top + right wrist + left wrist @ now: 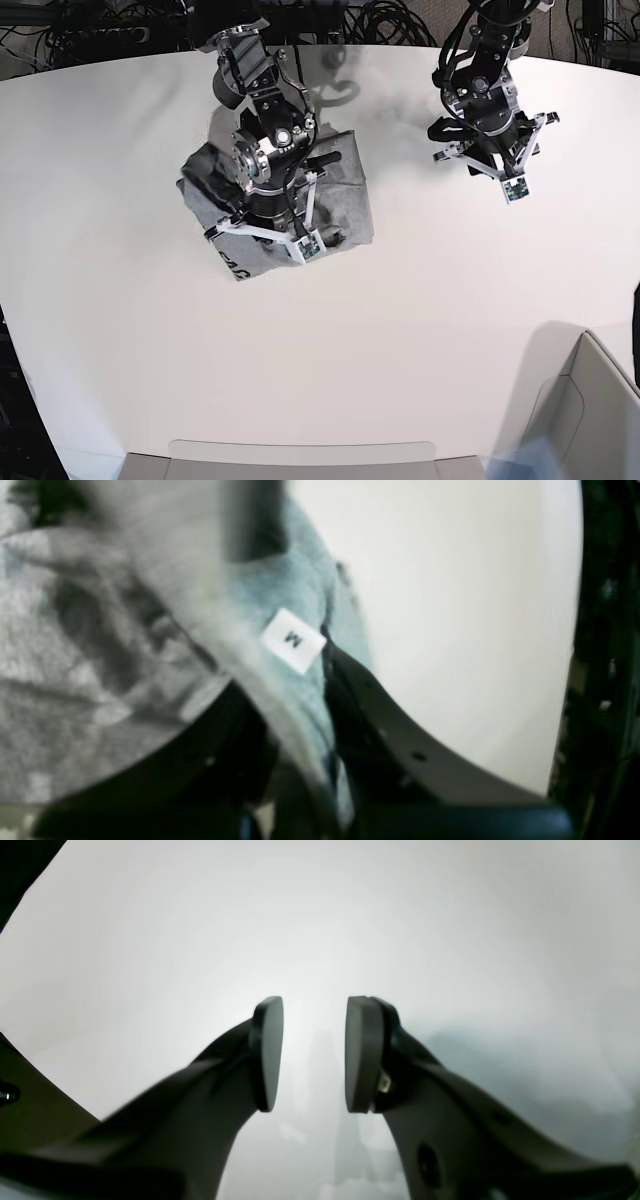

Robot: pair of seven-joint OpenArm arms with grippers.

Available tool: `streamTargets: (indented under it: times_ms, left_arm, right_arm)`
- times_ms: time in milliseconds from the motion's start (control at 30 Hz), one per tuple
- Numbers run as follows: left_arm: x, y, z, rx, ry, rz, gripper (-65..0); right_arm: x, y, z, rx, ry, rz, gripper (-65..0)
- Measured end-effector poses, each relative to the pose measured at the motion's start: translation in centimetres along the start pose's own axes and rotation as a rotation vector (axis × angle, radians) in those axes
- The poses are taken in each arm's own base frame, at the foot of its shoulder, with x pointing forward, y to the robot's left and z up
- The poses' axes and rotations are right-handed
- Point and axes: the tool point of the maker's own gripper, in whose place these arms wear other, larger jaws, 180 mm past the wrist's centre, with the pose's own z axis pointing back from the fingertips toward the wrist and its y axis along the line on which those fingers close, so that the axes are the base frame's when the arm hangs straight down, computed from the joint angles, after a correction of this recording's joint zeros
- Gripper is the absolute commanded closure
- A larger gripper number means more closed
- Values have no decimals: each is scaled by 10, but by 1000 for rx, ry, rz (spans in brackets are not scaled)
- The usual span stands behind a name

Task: Fold the T-shirt properly
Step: 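Fold the shirt end over with the right gripper toward the left gripper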

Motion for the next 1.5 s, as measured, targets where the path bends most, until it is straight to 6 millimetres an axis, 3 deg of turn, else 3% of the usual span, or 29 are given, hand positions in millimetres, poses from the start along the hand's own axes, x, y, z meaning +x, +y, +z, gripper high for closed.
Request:
streamTargets:
  times_ms: [167,367,633,767,833,1000,1100,1500]
  left_arm:
    - [1,0,0,-1,-7,0,-219]
    - [-5,2,1,4,-3,-10,-219]
    - [-5,2,0,4,-3,-11,-219]
    - [-5,2,1,3,-3,-12,-219]
    - [-5,2,1,3,-3,-11,-219]
    - [-5,2,0,4,-2,-12,-219]
    - [-5,2,0,4,-2,-12,-219]
    - [-18,4,2,6,27,-26,-219]
  right_arm:
    - [5,32,2,44,-12,35,0]
    - [23,45,10,40,-68,13,0]
    - [15,64,-14,90,-10,54,0]
    - [24,68,-13,98,-75,53,-155]
    - [29,74,-10,109,-111,64,-193]
    - [54,122,14,262,-274,58,-196]
    - [61,138,22,346,-309,11,-196]
    - [69,139,24,385,-341,-33,-199]
